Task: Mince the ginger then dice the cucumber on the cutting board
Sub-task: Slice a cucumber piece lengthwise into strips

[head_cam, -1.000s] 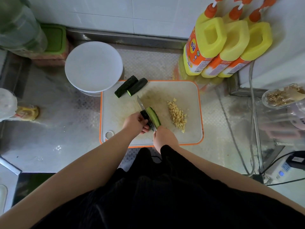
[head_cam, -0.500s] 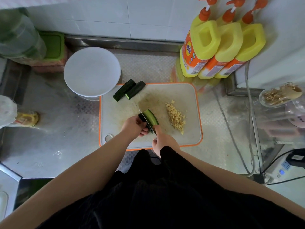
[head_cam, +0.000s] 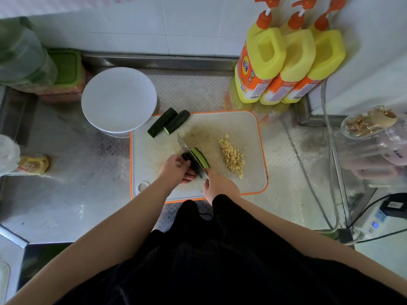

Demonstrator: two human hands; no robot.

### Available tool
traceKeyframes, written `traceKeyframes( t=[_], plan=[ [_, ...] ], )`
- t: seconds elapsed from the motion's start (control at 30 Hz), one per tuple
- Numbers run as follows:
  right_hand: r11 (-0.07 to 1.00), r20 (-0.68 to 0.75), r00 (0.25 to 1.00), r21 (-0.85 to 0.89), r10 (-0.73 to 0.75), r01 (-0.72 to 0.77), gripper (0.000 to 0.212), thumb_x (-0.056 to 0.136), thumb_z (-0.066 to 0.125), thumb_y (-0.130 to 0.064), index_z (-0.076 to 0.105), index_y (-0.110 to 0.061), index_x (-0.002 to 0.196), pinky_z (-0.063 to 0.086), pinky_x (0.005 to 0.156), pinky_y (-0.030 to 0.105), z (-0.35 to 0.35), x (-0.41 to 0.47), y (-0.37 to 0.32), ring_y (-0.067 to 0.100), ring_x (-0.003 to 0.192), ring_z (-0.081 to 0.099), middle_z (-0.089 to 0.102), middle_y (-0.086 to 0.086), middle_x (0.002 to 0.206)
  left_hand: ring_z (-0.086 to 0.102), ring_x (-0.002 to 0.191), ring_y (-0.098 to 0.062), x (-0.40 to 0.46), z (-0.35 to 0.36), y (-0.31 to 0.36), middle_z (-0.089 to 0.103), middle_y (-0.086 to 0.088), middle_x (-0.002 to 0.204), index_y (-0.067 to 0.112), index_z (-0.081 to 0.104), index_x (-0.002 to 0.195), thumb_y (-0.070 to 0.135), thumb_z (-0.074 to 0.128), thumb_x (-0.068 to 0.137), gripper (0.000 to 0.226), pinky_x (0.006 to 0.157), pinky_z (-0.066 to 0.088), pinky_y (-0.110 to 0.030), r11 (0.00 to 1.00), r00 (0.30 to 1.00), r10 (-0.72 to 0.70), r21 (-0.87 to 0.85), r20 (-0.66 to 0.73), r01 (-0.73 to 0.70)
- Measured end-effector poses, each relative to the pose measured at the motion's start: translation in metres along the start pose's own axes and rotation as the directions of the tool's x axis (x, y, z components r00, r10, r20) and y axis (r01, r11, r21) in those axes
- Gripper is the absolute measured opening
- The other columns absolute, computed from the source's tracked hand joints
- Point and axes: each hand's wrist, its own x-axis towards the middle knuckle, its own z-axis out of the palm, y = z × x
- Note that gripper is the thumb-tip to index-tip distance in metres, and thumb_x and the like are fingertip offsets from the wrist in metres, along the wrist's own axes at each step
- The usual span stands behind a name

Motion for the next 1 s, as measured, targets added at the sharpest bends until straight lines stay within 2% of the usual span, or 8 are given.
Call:
traceKeyframes(
  t=[0.07, 0.13, 0.3, 0.4, 0.6, 0.8, 1.0],
  plan=[
    [1.000, -0.008, 1.000, 0.022, 0.008, -0.007, 0.031, 0.100, 0.034, -0.025, 0.039, -0.019, 0.129, 0.044, 0.061, 0.033, -0.002, -0.001, 0.001, 0.026, 0.075, 0.058, 0.055, 0.003, 0.079, 0.070, 0.061, -0.021, 0.000, 0.000, 0.001, 0.069, -0.012, 0.072, 0.012, 0.045, 0.089, 0.017, 0.052, 0.101, 0.014, 0.052, 0.054, -0.030, 1.000, 1.000, -0.006, 0.003, -0.004, 0.006],
    [0.998, -0.014, 1.000, 0.054, 0.018, -0.017, 0.026, 0.100, 0.035, -0.026, 0.042, -0.015, 0.122, 0.042, 0.063, 0.033, -0.004, -0.003, 0.001, 0.029, 0.083, 0.060, 0.058, 0.006, 0.085, 0.070, 0.059, -0.021, 0.002, 0.001, 0.001, 0.069, -0.011, 0.069, 0.013, 0.045, 0.088, 0.017, 0.050, 0.101, 0.015, 0.053, 0.055, -0.032, 1.000, 1.000, -0.013, 0.005, -0.011, 0.013],
    [0.995, -0.049, 0.999, 0.098, 0.017, -0.012, 0.028, 0.100, 0.036, -0.028, 0.045, -0.016, 0.123, 0.040, 0.063, 0.032, -0.008, -0.006, 0.003, 0.031, 0.089, 0.062, 0.064, 0.012, 0.097, 0.069, 0.058, -0.025, 0.003, 0.002, 0.001, 0.069, -0.013, 0.069, 0.013, 0.044, 0.089, 0.016, 0.049, 0.102, 0.014, 0.060, 0.059, -0.038, 1.000, 1.000, -0.017, 0.008, -0.026, 0.017],
    [0.997, -0.054, 0.999, 0.083, -0.003, 0.008, 0.027, 0.099, 0.037, -0.028, 0.045, -0.016, 0.122, 0.041, 0.062, 0.032, -0.009, -0.007, 0.003, 0.032, 0.086, 0.062, 0.065, 0.012, 0.094, 0.068, 0.059, -0.026, 0.003, 0.002, 0.001, 0.068, -0.015, 0.071, 0.014, 0.043, 0.088, 0.015, 0.046, 0.103, 0.015, 0.060, 0.058, -0.038, 1.000, 1.000, -0.007, 0.021, -0.023, 0.008],
    [0.998, -0.040, 0.999, 0.052, -0.025, 0.027, 0.024, 0.099, 0.036, -0.027, 0.043, -0.016, 0.119, 0.044, 0.061, 0.033, -0.010, -0.009, 0.001, 0.032, 0.080, 0.062, 0.062, 0.010, 0.086, 0.064, 0.056, -0.027, 0.002, 0.003, 0.001, 0.065, -0.022, 0.075, 0.011, 0.042, 0.089, 0.011, 0.040, 0.104, 0.016, 0.050, 0.053, -0.032, 1.000, 1.000, 0.004, 0.024, -0.026, -0.003],
    [0.999, -0.046, 0.999, 0.026, -0.028, 0.030, 0.023, 0.099, 0.036, -0.026, 0.043, -0.014, 0.118, 0.041, 0.060, 0.033, -0.010, -0.008, 0.001, 0.030, 0.074, 0.057, 0.055, 0.007, 0.079, 0.057, 0.062, -0.029, 0.005, 0.005, 0.001, 0.062, -0.025, 0.077, 0.011, 0.040, 0.090, 0.010, 0.039, 0.105, 0.015, 0.053, 0.049, -0.034, 1.000, 1.000, 0.005, 0.025, -0.030, -0.004],
    [1.000, -0.052, 0.999, 0.018, -0.013, 0.014, 0.022, 0.100, 0.035, -0.025, 0.043, -0.013, 0.117, 0.040, 0.059, 0.033, -0.011, -0.008, 0.001, 0.027, 0.071, 0.053, 0.053, 0.007, 0.079, 0.048, 0.057, -0.025, 0.013, 0.006, 0.001, 0.056, -0.022, 0.070, 0.014, 0.039, 0.089, 0.009, 0.034, 0.104, 0.016, 0.051, 0.040, -0.029, 0.997, 0.995, -0.083, 0.003, -0.046, 0.083]
  ],
)
